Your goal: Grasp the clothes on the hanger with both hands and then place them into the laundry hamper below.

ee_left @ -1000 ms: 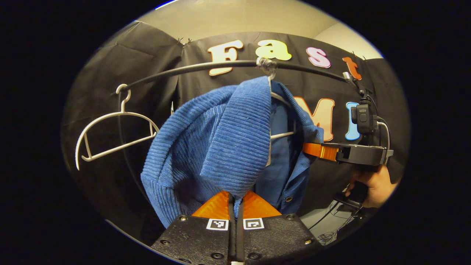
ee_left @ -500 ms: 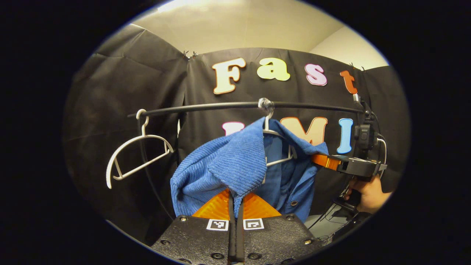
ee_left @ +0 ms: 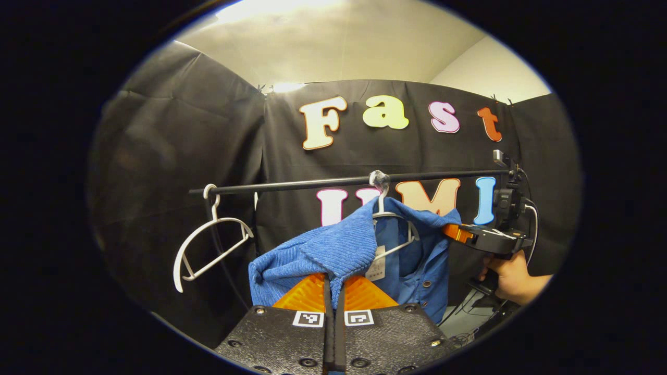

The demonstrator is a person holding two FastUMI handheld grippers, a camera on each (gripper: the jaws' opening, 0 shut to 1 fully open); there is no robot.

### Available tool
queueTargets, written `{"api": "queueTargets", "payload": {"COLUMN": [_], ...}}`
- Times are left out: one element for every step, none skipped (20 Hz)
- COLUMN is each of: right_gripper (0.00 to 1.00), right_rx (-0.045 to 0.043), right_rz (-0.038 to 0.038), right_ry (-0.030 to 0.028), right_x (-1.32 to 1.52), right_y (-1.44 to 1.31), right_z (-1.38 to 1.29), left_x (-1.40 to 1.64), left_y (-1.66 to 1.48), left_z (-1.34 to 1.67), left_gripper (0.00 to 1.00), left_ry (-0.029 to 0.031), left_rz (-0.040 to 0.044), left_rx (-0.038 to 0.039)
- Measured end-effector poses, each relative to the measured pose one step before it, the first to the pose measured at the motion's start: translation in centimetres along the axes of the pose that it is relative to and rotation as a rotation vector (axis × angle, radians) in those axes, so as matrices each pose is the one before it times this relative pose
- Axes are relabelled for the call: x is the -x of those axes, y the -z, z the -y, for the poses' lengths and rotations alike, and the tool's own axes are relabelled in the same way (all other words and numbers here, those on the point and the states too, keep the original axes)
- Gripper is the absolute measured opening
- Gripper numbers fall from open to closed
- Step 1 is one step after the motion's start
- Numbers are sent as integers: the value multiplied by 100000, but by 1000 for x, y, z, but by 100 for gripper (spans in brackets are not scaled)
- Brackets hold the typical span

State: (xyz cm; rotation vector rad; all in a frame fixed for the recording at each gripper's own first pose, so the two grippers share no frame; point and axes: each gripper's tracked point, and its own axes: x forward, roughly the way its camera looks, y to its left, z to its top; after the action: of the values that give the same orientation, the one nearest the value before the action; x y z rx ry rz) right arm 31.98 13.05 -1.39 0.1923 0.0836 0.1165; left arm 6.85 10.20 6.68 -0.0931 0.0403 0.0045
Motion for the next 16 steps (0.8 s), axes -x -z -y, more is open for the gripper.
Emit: {"api": "queueTargets", "payload": {"right_gripper": [0, 0, 0, 1, 0, 1, 1, 1, 1, 1, 0, 1, 1, 1, 1, 1], "right_rx": [-488, 143, 398, 6, 763, 1101, 426, -46, -428, -379, -357, -146, -60, -79, -311, -341], "right_rz": [602, 1467, 2506, 2528, 1256, 95, -871, -887, -431, 625, 912, 64, -125, -90, 26, 263], "right_ry": [935, 1652, 2235, 1058, 289, 271, 63, -38, 31, 387, 365, 148, 352, 423, -290, -316], "right_x": [-602, -569, -366, -525, -509, -649, -566, -718, -507, -267, -426, -488, -532, -303, -277, -490], "right_y": [-169, -208, -518, -381, -38, 471, 524, 462, 220, -23, -58, 85, 170, 73, -41, -8], "right_z": [111, 367, 390, -80, -370, -296, -174, -167, -39, 56, -91, -18, 97, 137, -39, 62], "left_x": [-345, -457, -237, -175, -229, -307, -262, -321, -476, -468, -280, -258, -395, -435, -673, -566], "left_y": [-94, -177, 132, 51, -30, 429, 799, 344, 86, 22, -183, -351, -310, -188, -333, -403], "left_z": [-900, -897, -841, -596, -338, -5, -607, -879, -607, -366, -350, -212, -252, -484, -515, -382], "left_gripper": [0, 0, 0, 0, 0, 0, 0, 0, 0, 0, 0, 0, 0, 0, 0, 0], "left_ry": [-1462, -1078, -1282, -697, 342, 617, -651, -1347, -1020, -771, -561, -554, -273, -817, -501, -719], "left_rz": [-380, -348, -543, -669, 905, -2023, -1870, -1057, -415, -224, 407, 1401, 648, 143, 713, 925], "left_rx": [-417, -744, -696, 459, 1880, -301, -1412, -1171, 31, 584, 1406, 1950, 409, -1233, -740, 279]}}
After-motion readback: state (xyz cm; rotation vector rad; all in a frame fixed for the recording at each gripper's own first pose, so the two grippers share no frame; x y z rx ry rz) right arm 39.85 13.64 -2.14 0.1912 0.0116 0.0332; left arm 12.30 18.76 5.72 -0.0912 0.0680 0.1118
